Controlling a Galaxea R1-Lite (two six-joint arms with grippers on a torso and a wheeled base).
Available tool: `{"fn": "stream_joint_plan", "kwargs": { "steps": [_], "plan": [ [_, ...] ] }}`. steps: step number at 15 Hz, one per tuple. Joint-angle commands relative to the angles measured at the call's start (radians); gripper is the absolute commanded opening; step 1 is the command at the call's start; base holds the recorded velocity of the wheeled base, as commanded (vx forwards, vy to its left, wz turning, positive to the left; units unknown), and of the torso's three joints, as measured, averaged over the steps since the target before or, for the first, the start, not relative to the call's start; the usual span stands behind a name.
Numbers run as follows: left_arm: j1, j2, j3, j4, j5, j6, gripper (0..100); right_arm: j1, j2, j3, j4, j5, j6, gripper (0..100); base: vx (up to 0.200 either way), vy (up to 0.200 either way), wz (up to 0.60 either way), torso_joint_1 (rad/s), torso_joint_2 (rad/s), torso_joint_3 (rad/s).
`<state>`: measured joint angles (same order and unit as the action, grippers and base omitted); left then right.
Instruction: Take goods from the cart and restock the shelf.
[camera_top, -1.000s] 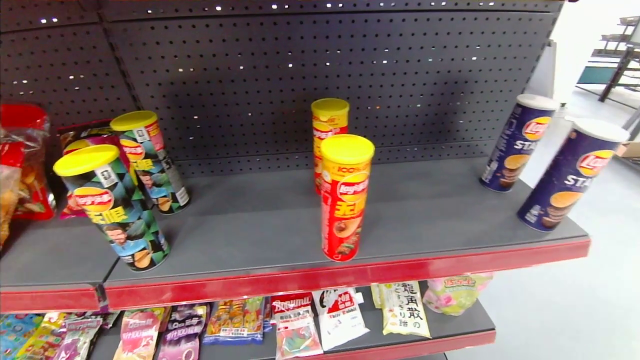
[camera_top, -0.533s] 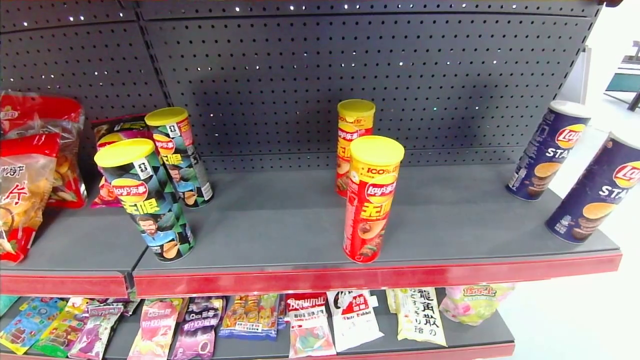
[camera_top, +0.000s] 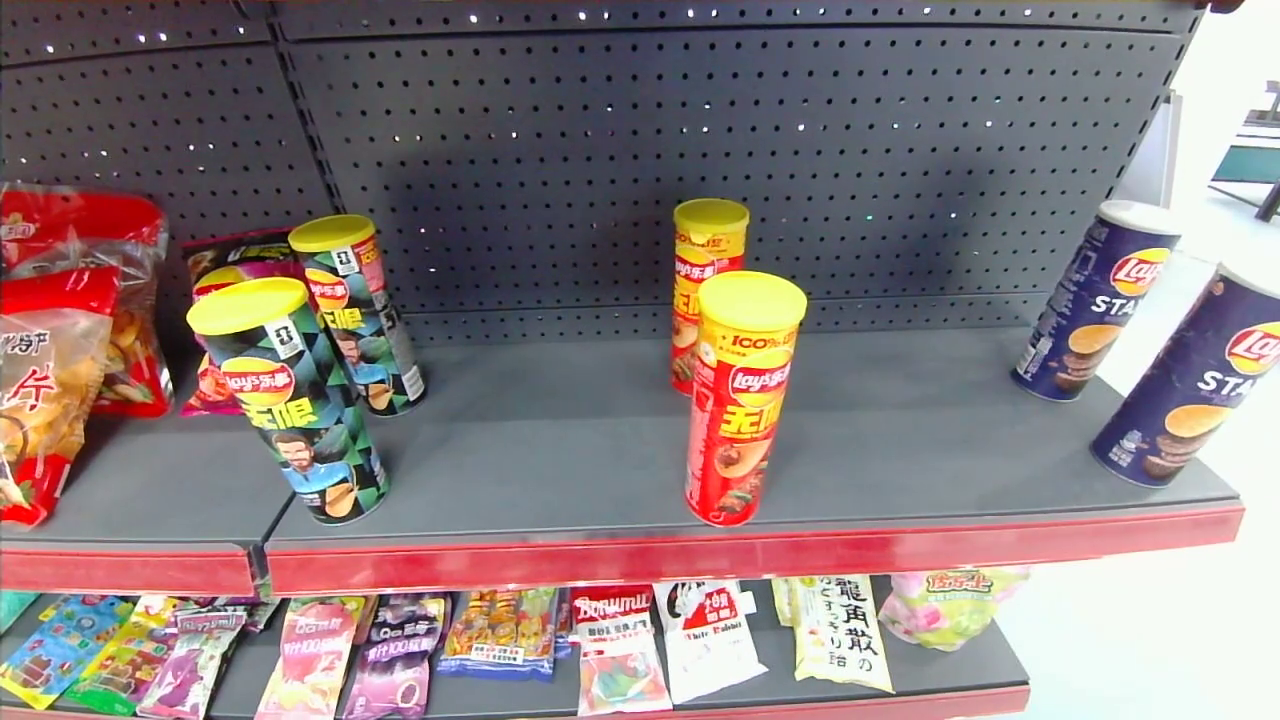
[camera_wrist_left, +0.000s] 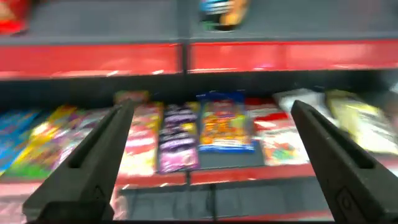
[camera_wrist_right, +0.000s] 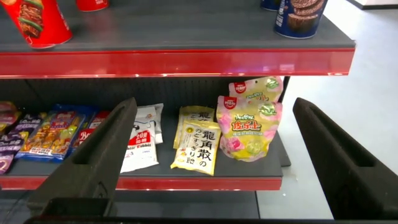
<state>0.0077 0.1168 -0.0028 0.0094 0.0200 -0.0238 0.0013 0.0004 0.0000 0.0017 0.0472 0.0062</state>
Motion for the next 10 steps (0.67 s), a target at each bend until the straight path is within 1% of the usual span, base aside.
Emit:
{"fn": "stream_joint_plan", "kwargs": {
  "steps": [1,2,3,4,6,8,9,10],
  "plan": [
    [0.041,-0.046,0.001,-0.003,-0.012,0.01,100,0.0,0.0,0.0,0.0,0.0,0.0,100,0.0,0.0,0.0,0.0,0.0,0.0],
    [-0.008,-0.117,0.001,-0.003,-0.074,0.008,100,0.0,0.0,0.0,0.0,0.0,0.0,100,0.0,0.0,0.0,0.0,0.0,0.0],
    [-0.008,-0.115,0.001,-0.003,-0.064,0.01,100,0.0,0.0,0.0,0.0,0.0,0.0,100,0.0,0.0,0.0,0.0,0.0,0.0],
    [-0.008,-0.115,0.001,-0.003,-0.066,0.015,100,0.0,0.0,0.0,0.0,0.0,0.0,100,0.0,0.0,0.0,0.0,0.0,0.0],
    [-0.008,-0.115,0.001,-0.003,-0.064,0.012,100,0.0,0.0,0.0,0.0,0.0,0.0,100,0.0,0.0,0.0,0.0,0.0,0.0],
    [-0.008,-0.115,0.001,-0.003,-0.064,0.016,100,0.0,0.0,0.0,-0.003,-0.001,0.012,100,0.0,0.0,0.0,0.0,0.0,0.0],
    [-0.008,-0.115,0.001,-0.005,-0.064,0.016,100,0.003,0.006,-0.044,-0.035,0.011,0.061,100,0.0,0.0,0.0,0.0,0.0,0.0],
    [-0.008,-0.115,0.001,-0.003,-0.064,0.015,100,0.019,0.066,-0.143,-0.045,0.008,0.098,100,0.0,0.0,0.0,0.0,0.0,0.0]
  ]
}}
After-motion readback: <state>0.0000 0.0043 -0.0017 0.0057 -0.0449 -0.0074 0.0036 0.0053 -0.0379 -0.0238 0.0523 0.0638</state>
